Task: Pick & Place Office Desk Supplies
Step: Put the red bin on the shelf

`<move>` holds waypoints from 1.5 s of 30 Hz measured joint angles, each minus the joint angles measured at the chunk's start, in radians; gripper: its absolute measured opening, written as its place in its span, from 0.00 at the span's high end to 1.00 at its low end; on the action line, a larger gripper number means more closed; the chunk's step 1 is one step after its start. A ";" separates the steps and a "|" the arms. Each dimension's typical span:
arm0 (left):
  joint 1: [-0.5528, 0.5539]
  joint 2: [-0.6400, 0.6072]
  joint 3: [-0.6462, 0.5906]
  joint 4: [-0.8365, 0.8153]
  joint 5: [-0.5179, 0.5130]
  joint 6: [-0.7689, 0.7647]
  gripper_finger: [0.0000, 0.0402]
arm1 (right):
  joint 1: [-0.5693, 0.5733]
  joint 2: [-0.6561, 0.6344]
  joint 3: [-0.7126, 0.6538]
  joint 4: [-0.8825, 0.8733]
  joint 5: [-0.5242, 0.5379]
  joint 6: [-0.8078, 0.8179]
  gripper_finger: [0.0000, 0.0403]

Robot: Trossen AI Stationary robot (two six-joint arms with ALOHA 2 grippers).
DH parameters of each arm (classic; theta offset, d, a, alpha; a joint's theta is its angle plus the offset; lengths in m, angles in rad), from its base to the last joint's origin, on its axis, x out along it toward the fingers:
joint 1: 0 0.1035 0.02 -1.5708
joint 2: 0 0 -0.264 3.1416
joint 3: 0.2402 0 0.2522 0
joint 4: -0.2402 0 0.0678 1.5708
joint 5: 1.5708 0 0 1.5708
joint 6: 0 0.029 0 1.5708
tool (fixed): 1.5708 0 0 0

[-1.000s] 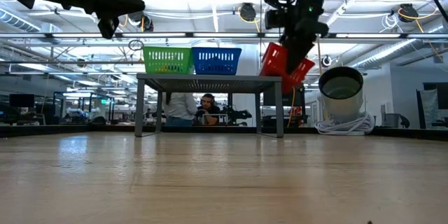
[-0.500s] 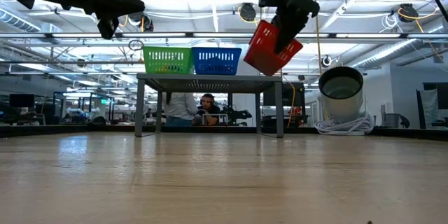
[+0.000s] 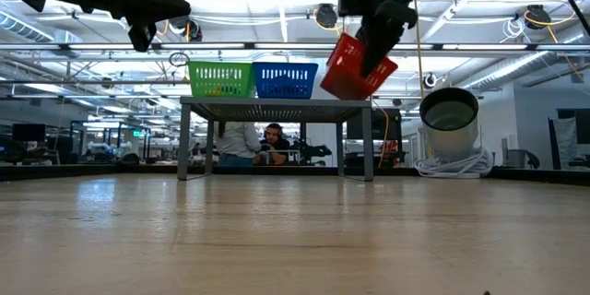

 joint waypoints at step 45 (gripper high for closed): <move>0.000 0.000 0.000 -0.020 0.000 0.000 0.92 | 0.020 0.117 0.159 -0.109 0.002 0.031 0.98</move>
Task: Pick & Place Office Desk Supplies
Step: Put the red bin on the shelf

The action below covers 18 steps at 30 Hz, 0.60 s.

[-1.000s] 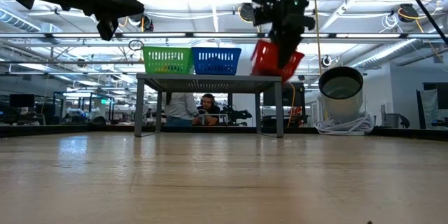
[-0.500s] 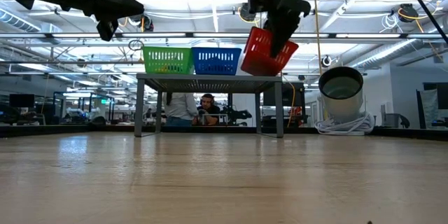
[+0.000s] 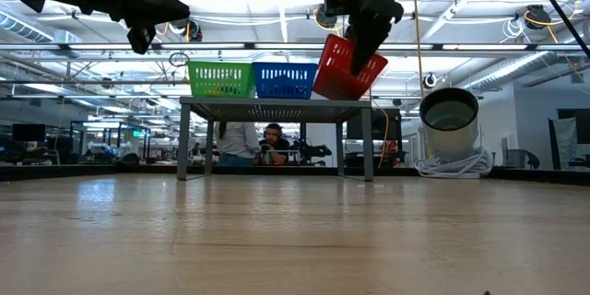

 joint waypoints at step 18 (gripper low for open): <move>0.000 0.000 0.000 0.000 0.045 -0.001 0.92 | 0.000 -0.001 0.000 0.035 0.002 0.015 0.78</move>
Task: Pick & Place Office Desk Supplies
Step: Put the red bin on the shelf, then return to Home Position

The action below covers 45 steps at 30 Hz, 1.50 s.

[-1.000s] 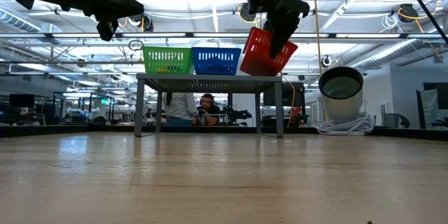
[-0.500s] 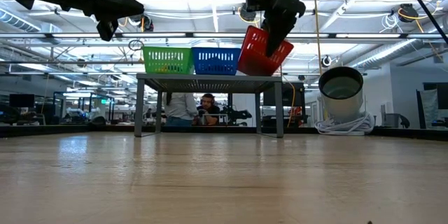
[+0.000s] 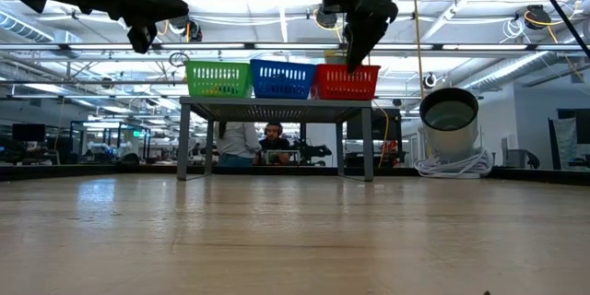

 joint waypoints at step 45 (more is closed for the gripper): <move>-0.046 -0.278 0.000 -0.170 0.337 0.140 0.92 | 0.576 -0.935 -1.082 0.974 0.101 0.520 0.75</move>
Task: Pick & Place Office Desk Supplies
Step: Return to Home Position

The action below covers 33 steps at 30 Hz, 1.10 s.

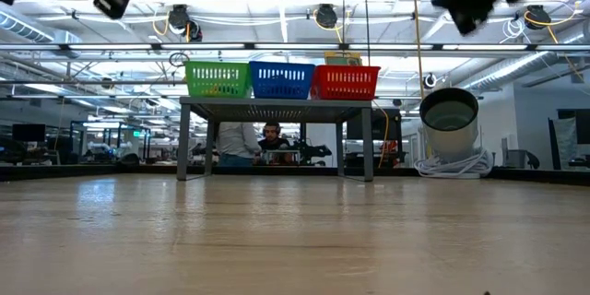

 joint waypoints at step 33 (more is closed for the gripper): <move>0.000 -0.024 -0.324 0.095 0.001 -0.090 0.92 | 0.048 -0.099 -0.515 0.534 -0.052 0.129 0.75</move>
